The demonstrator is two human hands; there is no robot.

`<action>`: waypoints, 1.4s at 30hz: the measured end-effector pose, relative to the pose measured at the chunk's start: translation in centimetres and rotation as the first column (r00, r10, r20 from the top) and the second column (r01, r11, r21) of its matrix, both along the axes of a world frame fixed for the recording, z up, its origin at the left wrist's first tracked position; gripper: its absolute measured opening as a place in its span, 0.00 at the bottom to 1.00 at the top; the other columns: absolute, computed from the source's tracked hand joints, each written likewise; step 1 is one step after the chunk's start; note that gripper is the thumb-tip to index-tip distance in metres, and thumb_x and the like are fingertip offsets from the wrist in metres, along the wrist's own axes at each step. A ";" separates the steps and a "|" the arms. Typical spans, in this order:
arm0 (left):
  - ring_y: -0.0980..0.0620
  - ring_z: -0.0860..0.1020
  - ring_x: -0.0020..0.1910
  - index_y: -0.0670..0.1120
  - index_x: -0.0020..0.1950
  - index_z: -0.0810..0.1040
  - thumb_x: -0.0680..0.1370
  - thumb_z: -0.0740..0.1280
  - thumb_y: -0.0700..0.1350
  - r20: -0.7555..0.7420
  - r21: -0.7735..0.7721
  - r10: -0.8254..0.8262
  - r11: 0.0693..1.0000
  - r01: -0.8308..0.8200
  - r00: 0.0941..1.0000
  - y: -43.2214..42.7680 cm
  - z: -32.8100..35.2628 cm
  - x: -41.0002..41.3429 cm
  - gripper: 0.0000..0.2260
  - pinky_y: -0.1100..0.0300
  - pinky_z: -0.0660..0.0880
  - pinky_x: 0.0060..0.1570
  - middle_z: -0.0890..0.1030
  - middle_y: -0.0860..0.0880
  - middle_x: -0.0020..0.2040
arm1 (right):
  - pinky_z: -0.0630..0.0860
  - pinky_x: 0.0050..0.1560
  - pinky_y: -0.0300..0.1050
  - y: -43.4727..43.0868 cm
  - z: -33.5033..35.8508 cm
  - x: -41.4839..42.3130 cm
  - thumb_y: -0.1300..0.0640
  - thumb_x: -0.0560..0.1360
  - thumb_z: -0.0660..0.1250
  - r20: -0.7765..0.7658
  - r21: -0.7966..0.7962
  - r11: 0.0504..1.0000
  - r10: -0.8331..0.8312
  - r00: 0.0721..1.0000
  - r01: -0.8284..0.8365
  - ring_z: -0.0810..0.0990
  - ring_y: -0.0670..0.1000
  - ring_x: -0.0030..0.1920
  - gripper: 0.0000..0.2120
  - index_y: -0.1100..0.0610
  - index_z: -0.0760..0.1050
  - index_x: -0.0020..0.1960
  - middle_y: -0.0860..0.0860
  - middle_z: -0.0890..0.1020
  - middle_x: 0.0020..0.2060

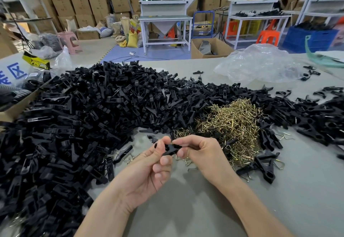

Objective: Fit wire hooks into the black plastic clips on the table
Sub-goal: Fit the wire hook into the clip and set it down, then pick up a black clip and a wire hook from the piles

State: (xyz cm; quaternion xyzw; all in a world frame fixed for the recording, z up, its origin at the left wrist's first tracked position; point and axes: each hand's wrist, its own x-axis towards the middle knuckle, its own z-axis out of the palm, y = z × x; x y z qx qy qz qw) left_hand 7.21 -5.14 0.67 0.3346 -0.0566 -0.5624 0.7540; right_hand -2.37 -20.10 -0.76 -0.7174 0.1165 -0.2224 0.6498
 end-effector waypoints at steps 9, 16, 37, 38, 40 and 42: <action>0.58 0.67 0.22 0.46 0.47 0.86 0.64 0.83 0.44 -0.081 -0.051 -0.011 0.999 0.007 0.997 0.0 -0.6 0.3 0.14 0.67 0.69 0.19 0.71 0.49 0.30 | 0.75 0.43 0.29 0.1 -0.1 0.2 0.68 0.74 0.73 -0.010 -0.011 1.000 0.021 1.000 -0.021 0.81 0.36 0.38 0.12 0.52 0.84 0.50 0.41 0.85 0.34; 0.60 0.65 0.22 0.48 0.53 0.86 0.75 0.71 0.50 0.048 -0.013 -0.014 1.000 0.015 0.999 -0.1 -0.9 1.2 0.11 0.68 0.67 0.19 0.69 0.52 0.29 | 0.77 0.53 0.35 -0.1 -0.3 0.1 0.61 0.75 0.74 -0.032 -0.048 0.997 0.051 0.998 -0.052 0.83 0.41 0.48 0.13 0.52 0.84 0.58 0.47 0.87 0.47; 0.55 0.77 0.30 0.43 0.63 0.79 0.77 0.64 0.54 0.353 0.109 0.106 0.982 -0.153 0.930 -2.1 -2.2 1.1 0.20 0.60 0.81 0.33 0.79 0.48 0.36 | 0.82 0.54 0.40 -13.1 6.6 -11.0 0.53 0.75 0.71 0.387 0.856 0.517 -0.635 0.669 -0.005 0.84 0.55 0.59 0.26 0.69 0.70 0.66 0.64 0.81 0.61; 0.55 0.77 0.30 0.43 0.63 0.79 0.76 0.64 0.53 0.350 0.113 0.107 0.981 -0.155 0.931 -2.1 -2.2 1.1 0.20 0.60 0.81 0.33 0.79 0.48 0.36 | 0.82 0.53 0.40 -12.4 5.9 -10.7 0.53 0.75 0.72 0.360 0.837 0.546 -0.591 0.722 0.030 0.84 0.55 0.58 0.25 0.69 0.73 0.65 0.63 0.83 0.59; 0.55 0.77 0.30 0.43 0.62 0.79 0.77 0.64 0.52 0.343 0.118 0.103 0.981 -0.151 0.934 -2.2 -2.1 0.9 0.18 0.60 0.81 0.34 0.79 0.47 0.37 | 0.82 0.51 0.40 -10.0 4.4 -9.3 0.57 0.77 0.71 0.307 0.756 0.647 -0.487 0.817 0.102 0.85 0.55 0.54 0.15 0.66 0.80 0.59 0.62 0.85 0.53; 0.54 0.77 0.31 0.42 0.61 0.80 0.77 0.64 0.50 0.351 0.122 0.112 0.979 -0.164 0.929 -2.3 -1.8 0.6 0.17 0.60 0.81 0.34 0.79 0.47 0.37 | 0.81 0.52 0.41 -6.9 3.0 -7.2 0.59 0.81 0.66 0.254 0.584 0.794 -0.376 0.891 0.169 0.85 0.54 0.53 0.11 0.59 0.80 0.62 0.59 0.85 0.52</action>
